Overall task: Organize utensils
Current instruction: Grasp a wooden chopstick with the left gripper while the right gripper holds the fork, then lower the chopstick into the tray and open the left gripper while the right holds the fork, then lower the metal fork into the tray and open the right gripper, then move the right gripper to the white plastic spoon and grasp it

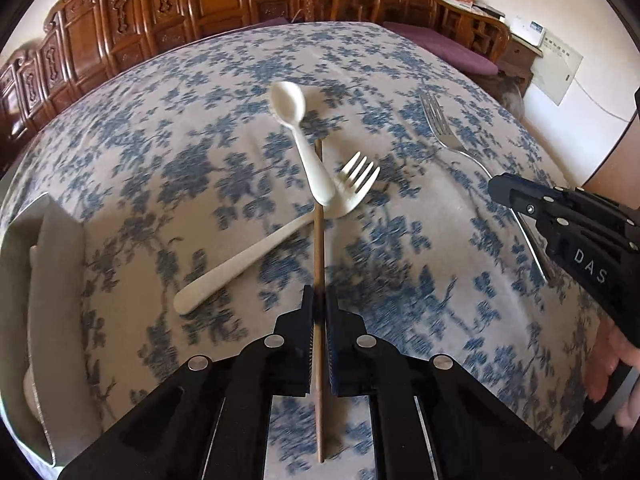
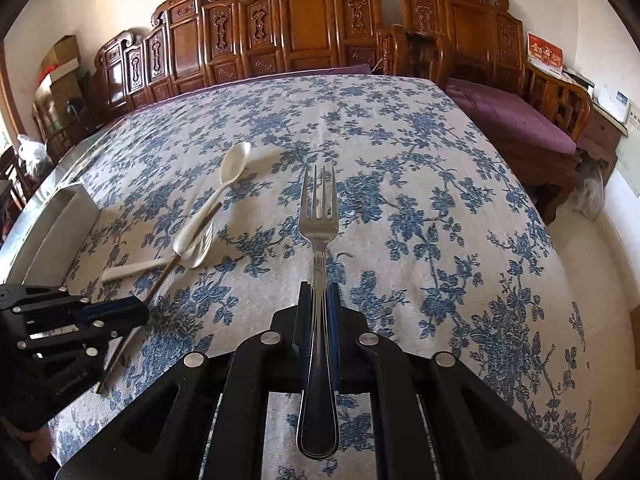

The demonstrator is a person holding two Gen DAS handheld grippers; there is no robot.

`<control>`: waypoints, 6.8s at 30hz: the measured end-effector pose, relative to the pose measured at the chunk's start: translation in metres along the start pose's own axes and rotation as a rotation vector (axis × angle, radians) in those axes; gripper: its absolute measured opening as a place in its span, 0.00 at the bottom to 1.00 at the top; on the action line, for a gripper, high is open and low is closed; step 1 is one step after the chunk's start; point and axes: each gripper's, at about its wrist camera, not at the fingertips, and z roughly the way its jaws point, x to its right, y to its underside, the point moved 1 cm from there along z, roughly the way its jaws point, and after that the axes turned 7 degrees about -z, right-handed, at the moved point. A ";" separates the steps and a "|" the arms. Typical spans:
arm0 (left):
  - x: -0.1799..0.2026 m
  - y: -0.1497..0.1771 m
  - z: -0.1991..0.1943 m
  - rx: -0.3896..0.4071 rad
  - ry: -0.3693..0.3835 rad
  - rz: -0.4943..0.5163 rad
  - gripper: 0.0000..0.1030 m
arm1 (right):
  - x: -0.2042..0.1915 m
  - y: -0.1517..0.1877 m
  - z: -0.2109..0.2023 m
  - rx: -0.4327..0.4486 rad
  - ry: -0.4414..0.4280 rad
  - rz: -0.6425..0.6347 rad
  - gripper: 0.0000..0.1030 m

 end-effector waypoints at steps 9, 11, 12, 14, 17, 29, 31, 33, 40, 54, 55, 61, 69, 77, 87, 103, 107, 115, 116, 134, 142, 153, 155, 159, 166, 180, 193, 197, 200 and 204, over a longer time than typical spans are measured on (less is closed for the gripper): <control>-0.020 0.007 -0.027 0.033 -0.032 0.009 0.04 | -0.023 -0.004 -0.006 0.016 -0.025 -0.035 0.09; -0.024 0.010 -0.034 0.040 -0.029 0.009 0.05 | -0.029 -0.006 -0.008 0.023 -0.035 -0.044 0.09; -0.024 0.010 -0.036 0.043 -0.029 0.010 0.04 | -0.032 -0.007 -0.009 0.026 -0.041 -0.048 0.09; -0.026 0.013 -0.044 0.055 -0.026 0.014 0.04 | -0.038 -0.008 -0.011 0.032 -0.056 -0.052 0.09; -0.030 0.013 -0.057 0.078 -0.025 0.018 0.04 | -0.049 -0.011 -0.014 0.042 -0.073 -0.065 0.09; -0.061 0.006 -0.100 0.149 -0.032 -0.003 0.04 | -0.085 -0.019 -0.032 0.087 -0.120 -0.116 0.09; -0.071 0.004 -0.107 0.160 -0.035 -0.012 0.04 | -0.090 -0.021 -0.035 0.098 -0.130 -0.122 0.09; -0.080 0.001 -0.113 0.172 -0.041 -0.021 0.05 | -0.096 -0.023 -0.039 0.110 -0.141 -0.131 0.09; -0.107 -0.004 -0.122 0.197 -0.061 -0.034 0.04 | -0.123 -0.029 -0.052 0.151 -0.182 -0.173 0.09; -0.174 0.001 -0.106 0.154 -0.104 -0.066 0.05 | -0.151 -0.029 -0.056 0.157 -0.210 -0.220 0.09; -0.178 0.002 -0.104 0.150 -0.106 -0.067 0.05 | -0.151 -0.028 -0.055 0.153 -0.210 -0.221 0.09; -0.198 0.013 -0.092 0.137 -0.142 -0.066 0.05 | -0.155 -0.026 -0.046 0.130 -0.202 -0.237 0.09; -0.218 0.029 -0.075 0.095 -0.133 -0.119 0.05 | -0.153 -0.025 -0.039 0.113 -0.199 -0.232 0.09; -0.222 0.030 -0.073 0.091 -0.123 -0.134 0.05 | -0.159 -0.023 -0.037 0.100 -0.196 -0.244 0.09; -0.232 0.024 -0.098 0.173 -0.119 -0.167 0.26 | -0.179 -0.028 -0.043 0.101 -0.216 -0.251 0.09; -0.267 0.025 -0.126 0.251 -0.140 -0.222 0.45 | -0.254 -0.058 -0.044 0.109 -0.299 -0.271 0.09; -0.272 0.026 -0.130 0.264 -0.147 -0.228 0.54 | -0.272 -0.064 -0.037 0.104 -0.317 -0.268 0.09; -0.290 0.028 -0.138 0.285 -0.178 -0.264 0.72 | -0.304 -0.078 -0.021 0.082 -0.347 -0.253 0.09; -0.292 0.028 -0.138 0.285 -0.182 -0.270 0.74 | -0.306 -0.079 -0.019 0.079 -0.349 -0.250 0.09; -0.314 0.028 -0.140 0.283 -0.210 -0.345 0.76 | -0.343 -0.078 0.037 -0.058 -0.332 -0.236 0.09; -0.315 0.027 -0.139 0.278 -0.209 -0.344 0.76 | -0.345 -0.072 0.042 -0.098 -0.394 -0.168 0.10; -0.314 0.026 -0.141 0.282 -0.200 -0.344 0.76 | -0.346 -0.071 0.022 -0.052 -0.444 -0.193 0.09; -0.313 0.026 -0.141 0.280 -0.195 -0.346 0.76 | -0.338 -0.069 0.009 -0.021 -0.438 -0.207 0.09; -0.307 0.025 -0.142 0.285 -0.177 -0.340 0.76 | -0.311 -0.071 -0.010 0.025 -0.406 -0.206 0.09; -0.283 0.017 -0.142 0.297 -0.129 -0.300 0.76 | -0.242 -0.081 -0.026 0.061 -0.289 -0.181 0.09; -0.222 0.006 -0.128 0.283 -0.048 -0.204 0.76 | -0.136 -0.089 0.024 -0.006 -0.051 -0.091 0.28; -0.199 0.007 -0.123 0.268 -0.012 -0.158 0.76 | -0.111 -0.098 0.104 -0.143 0.011 -0.002 0.28; -0.192 0.007 -0.123 0.266 -0.007 -0.146 0.76 | -0.115 -0.102 0.112 -0.155 0.059 -0.019 0.24; -0.185 0.008 -0.122 0.265 -0.002 -0.135 0.76 | -0.117 -0.102 0.112 -0.164 0.060 -0.027 0.09; -0.175 0.010 -0.121 0.264 0.007 -0.114 0.76 | -0.116 -0.101 0.100 -0.137 -0.024 0.019 0.09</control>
